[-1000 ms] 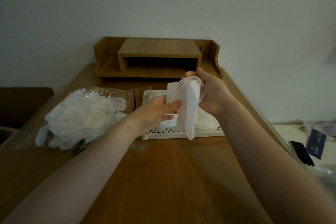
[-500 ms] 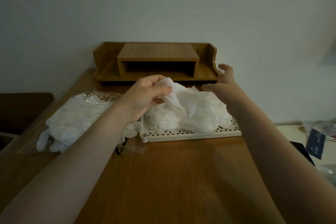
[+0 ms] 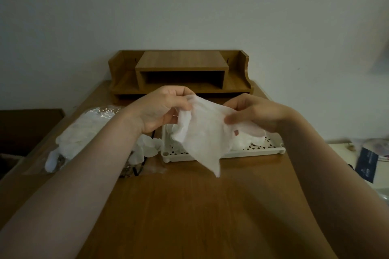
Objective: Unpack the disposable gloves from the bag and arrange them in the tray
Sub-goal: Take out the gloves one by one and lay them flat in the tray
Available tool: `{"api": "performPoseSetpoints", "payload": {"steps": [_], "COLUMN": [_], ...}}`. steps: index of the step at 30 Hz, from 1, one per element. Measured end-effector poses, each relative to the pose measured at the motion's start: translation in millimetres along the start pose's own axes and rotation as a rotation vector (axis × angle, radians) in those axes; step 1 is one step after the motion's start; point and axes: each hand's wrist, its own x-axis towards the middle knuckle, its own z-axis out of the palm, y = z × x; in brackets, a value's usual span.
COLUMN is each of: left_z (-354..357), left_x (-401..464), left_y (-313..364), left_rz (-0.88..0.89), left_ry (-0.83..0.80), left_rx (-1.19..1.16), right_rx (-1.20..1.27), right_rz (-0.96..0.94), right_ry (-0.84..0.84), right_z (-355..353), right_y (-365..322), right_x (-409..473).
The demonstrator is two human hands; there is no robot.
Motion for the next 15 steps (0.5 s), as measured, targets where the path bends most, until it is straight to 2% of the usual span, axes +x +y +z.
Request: {"api": "performPoseSetpoints", "payload": {"steps": [4,5,7,9,11,13,15], "left_z": [8,11,16,17,16,15,13], "left_x": [8,12,22,34,44,52,57], "left_y": [-8,-9,-11,-16,-22,-26,-27], "left_rz": [-0.053,-0.055,-0.076,-0.085,-0.081,-0.057,-0.013], "left_ry": [0.005,0.019,0.083,0.206,0.314,0.364,0.397], "left_rx": [-0.08,-0.079,-0.019,0.135,0.302,0.374,0.361], "right_rx": [0.447,0.503,0.541,0.413,0.108,-0.044,-0.089], "right_rz": [-0.011,-0.013,0.024,0.194,0.372,0.409,0.355], "right_ry": [-0.266,-0.305,-0.281,-0.126,0.142,0.332,0.474], "right_z": [-18,-22,-32,-42,-50,-53,-51], "right_y": [14,16,25,27,30,35,38], "right_x": [-12,-14,-18,-19,-22,-24,-23]}}
